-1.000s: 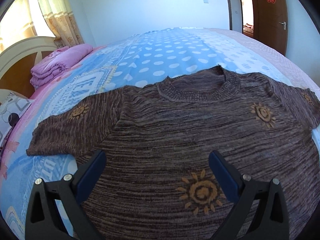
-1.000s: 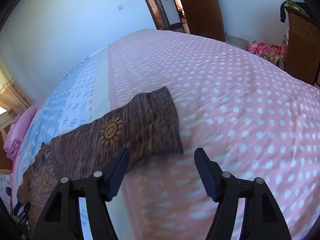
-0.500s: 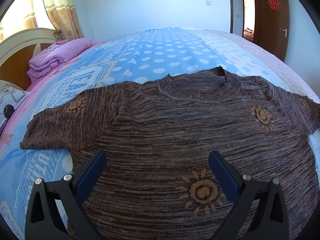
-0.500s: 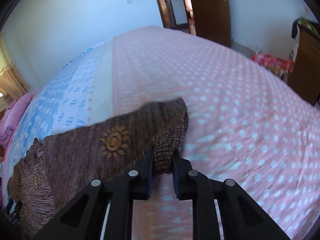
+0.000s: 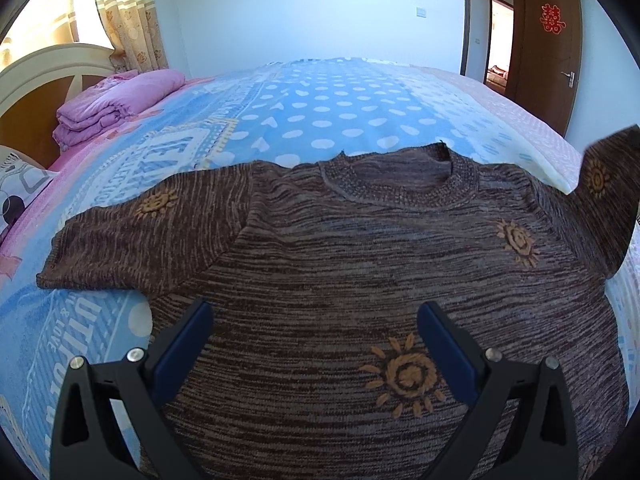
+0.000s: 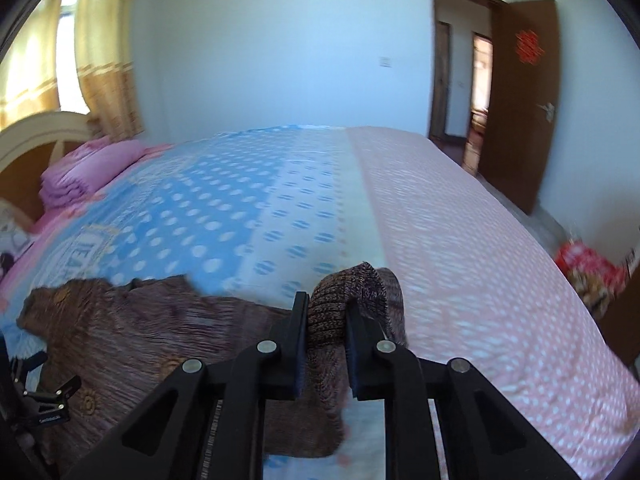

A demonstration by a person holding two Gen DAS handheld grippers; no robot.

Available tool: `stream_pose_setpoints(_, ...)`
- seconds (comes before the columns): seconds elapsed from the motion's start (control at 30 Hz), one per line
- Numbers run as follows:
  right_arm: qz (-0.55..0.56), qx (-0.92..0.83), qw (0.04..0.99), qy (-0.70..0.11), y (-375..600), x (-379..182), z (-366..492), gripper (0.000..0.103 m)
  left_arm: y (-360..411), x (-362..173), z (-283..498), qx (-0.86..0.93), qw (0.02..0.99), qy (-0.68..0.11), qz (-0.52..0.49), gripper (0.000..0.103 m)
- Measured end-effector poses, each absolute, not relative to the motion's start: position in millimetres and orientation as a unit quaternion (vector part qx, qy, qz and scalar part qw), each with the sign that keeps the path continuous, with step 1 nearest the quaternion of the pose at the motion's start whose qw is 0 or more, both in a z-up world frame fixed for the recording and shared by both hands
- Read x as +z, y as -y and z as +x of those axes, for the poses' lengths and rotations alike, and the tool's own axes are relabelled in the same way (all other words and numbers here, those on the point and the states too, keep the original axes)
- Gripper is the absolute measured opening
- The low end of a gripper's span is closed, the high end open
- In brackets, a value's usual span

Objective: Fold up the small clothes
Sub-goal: 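Carry the sleeve cuff with the right gripper across the sweater body, then release the sleeve with the right gripper while the left gripper grasps the other sleeve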

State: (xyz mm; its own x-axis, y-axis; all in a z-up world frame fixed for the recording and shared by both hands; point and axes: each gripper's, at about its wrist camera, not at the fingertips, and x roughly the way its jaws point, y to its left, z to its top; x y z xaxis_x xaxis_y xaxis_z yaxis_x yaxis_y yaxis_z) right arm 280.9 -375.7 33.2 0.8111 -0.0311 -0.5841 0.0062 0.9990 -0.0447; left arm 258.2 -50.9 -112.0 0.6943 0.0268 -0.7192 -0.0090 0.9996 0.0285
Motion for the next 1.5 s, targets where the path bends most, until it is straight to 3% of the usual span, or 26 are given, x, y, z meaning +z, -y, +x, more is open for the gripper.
stream_pose_setpoints(0.3,-0.085,0.117,0.934,-0.327,241,-20,287,0.017,37,-110,254,0.008,0.916,-0.401,0.004,0.103)
stream_pose_setpoints(0.37,-0.041,0.173,0.92,-0.35,226,-46,292,0.028,32,-107,253,0.011,0.914,-0.405,0.006,0.103)
stream_pose_setpoints(0.4,-0.015,0.204,0.908,-0.367,219,-60,294,0.049,31,-105,253,0.01,0.913,-0.407,0.006,0.103)
stream_pose_setpoints(0.43,0.001,0.218,0.898,-0.383,216,-71,293,0.063,29,-103,252,0.009,0.912,-0.41,0.006,0.103)
stream_pose_setpoints(0.63,-0.017,0.194,0.909,-0.368,261,-81,247,0.063,33,-84,252,-0.004,0.914,-0.406,0.019,0.103)
stream_pose_setpoints(0.83,-0.018,0.068,0.941,-0.33,358,-76,208,0.069,98,-72,270,-0.07,0.911,-0.404,0.045,0.103)
stream_pose_setpoints(1.07,0.099,0.016,0.942,-0.319,427,-90,199,0.07,176,-102,309,-0.098,0.901,-0.407,0.113,0.093)
stream_pose_setpoints(1.23,0.091,0.022,0.941,-0.325,427,-90,201,0.07,196,-122,340,-0.08,0.898,-0.411,0.138,0.091)
stream_pose_setpoints(1.27,0.081,0.022,0.941,-0.328,423,-90,202,0.07,198,-123,345,-0.08,0.898,-0.41,0.138,0.087)
stream_pose_setpoints(1.37,0.062,0.023,0.941,-0.332,416,-91,203,0.07,193,-122,354,-0.041,0.902,-0.403,0.147,0.04)
stream_pose_setpoints(1.47,0.057,0.023,0.941,-0.333,412,-92,202,0.07,154,-118,362,0.016,0.905,-0.418,0.074,0.059)
stream_pose_setpoints(1.5,0.057,0.022,0.94,-0.337,412,-93,203,0.07,145,-118,360,0.005,0.904,-0.425,0.049,0.059)
